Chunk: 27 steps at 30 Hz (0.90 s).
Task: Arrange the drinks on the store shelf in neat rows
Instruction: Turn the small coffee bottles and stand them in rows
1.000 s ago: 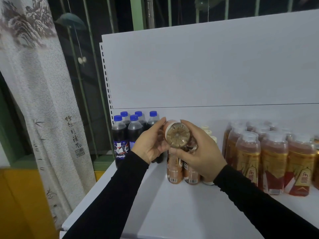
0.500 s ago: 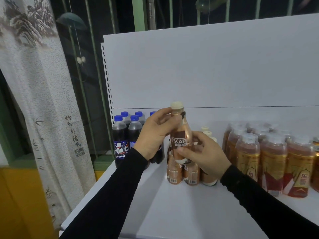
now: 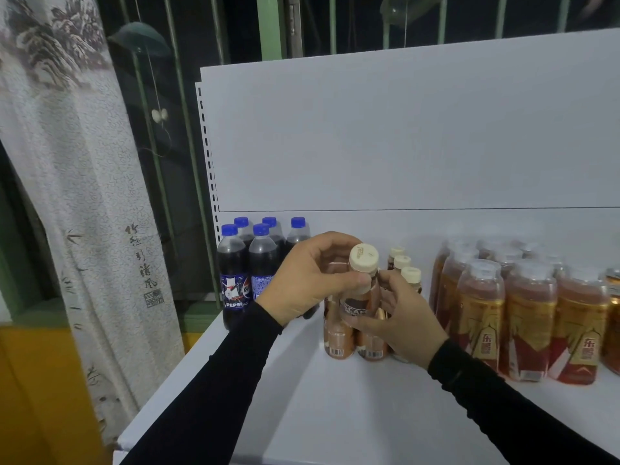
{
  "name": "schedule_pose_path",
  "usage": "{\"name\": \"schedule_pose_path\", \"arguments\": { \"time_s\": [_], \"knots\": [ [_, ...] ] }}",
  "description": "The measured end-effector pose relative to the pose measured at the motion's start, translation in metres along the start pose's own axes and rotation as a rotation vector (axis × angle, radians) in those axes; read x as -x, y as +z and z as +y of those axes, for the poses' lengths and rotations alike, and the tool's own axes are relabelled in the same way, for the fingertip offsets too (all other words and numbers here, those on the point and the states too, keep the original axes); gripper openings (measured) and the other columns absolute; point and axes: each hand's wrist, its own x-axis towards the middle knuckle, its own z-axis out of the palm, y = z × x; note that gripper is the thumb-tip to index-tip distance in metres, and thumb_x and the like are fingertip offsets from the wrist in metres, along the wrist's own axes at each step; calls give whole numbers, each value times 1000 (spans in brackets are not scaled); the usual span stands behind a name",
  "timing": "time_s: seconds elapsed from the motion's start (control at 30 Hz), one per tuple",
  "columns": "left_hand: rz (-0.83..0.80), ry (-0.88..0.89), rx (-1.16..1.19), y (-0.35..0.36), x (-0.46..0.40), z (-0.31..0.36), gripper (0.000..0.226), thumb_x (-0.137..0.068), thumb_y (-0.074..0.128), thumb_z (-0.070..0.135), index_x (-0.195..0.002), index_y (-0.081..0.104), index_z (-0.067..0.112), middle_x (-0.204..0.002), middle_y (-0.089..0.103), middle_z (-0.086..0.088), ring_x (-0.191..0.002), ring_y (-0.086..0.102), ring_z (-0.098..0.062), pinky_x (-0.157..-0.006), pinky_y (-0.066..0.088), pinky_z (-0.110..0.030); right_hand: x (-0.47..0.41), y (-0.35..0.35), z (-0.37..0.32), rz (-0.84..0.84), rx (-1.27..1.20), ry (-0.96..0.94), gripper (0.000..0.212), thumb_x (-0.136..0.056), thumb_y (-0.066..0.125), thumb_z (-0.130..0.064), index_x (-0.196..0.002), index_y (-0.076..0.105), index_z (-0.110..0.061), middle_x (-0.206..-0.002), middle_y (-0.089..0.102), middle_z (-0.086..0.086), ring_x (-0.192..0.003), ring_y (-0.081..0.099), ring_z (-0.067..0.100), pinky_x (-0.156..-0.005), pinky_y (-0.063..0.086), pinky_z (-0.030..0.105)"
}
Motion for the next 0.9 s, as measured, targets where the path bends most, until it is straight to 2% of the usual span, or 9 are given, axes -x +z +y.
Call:
{"name": "schedule_pose_path", "arguments": {
  "time_s": [0.13, 0.23, 0.37, 0.43, 0.53, 0.6, 0.7, 0.8, 0.9],
  "knots": [
    [2, 22, -85, -5, -10, 8, 41, -89, 71, 1, -118, 64, 29, -113, 73, 5, -107, 69, -11, -92, 55, -27, 3, -8, -7, -56, 17, 13, 46, -71, 86, -22, -100, 57, -41, -99, 68, -23, -93, 61, -12, -72, 46, 3],
    [16, 15, -128, -9, -23, 14, 33, -89, 72, 7, -115, 67, 28, -112, 74, -1, -104, 71, -17, -94, 56, -32, 4, -16, -14, -143, 5, 10, 43, -76, 82, -30, -105, 56, -46, -100, 69, -25, -96, 63, -10, -77, 49, 7],
    [70, 4, -123, -9, -45, 20, 24, -87, 75, 9, -106, 71, 23, -100, 76, -8, -90, 74, -20, -75, 58, -27, 3, -35, -21, -199, -29, 0, 43, -76, 69, -44, -117, 54, -45, -112, 69, -20, -102, 64, -5, -83, 50, 11],
    [111, 15, -144, -10, -58, 22, 21, -85, 78, 11, -103, 73, 22, -99, 75, -12, -89, 74, -25, -74, 60, -33, -1, -48, -23, -166, 9, -10, 52, -74, 63, -50, -123, 50, -40, -116, 64, -21, -103, 60, -12, -82, 48, 7],
    [181, 28, -172, -14, -81, 24, 20, -82, 82, 15, -99, 74, 22, -96, 74, -14, -89, 72, -34, -76, 62, -43, -13, -70, -22, -73, 219, -67, 69, -74, 56, -62, -135, 48, -30, -118, 58, -18, -102, 55, -19, -86, 47, 7],
    [226, 28, -188, -16, -98, 25, 20, -80, 83, 18, -96, 74, 25, -96, 73, -15, -89, 71, -35, -71, 61, -38, -25, -86, -18, -37, 351, -89, 77, -75, 51, -66, -140, 49, -24, -125, 59, -9, -107, 56, -10, -95, 47, 15],
    [282, 21, -193, -18, -125, 23, 25, -73, 84, 27, -96, 73, 26, -97, 73, -13, -84, 71, -26, -67, 57, -30, -47, -107, -12, -25, 552, -68, 80, -81, 46, -68, -146, 43, -21, -136, 53, -3, -120, 51, 6, -103, 41, 24],
    [309, 9, -202, -18, -151, 15, 27, -74, 82, 26, -99, 71, 25, -96, 71, -7, -82, 69, -20, -72, 59, -35, -72, -124, -3, -58, 804, -7, 75, -90, 45, -65, -149, 37, -20, -149, 43, 1, -134, 41, 15, -109, 30, 27],
    [329, -11, -224, -16, -174, 7, 33, -69, 77, 31, -100, 71, 23, -97, 72, -3, -88, 70, -21, -82, 61, -42, -92, -135, 5, -132, 897, 106, 80, -91, 43, -67, -154, 26, -20, -158, 30, 3, -143, 31, 20, -114, 25, 32]
  ]
}}
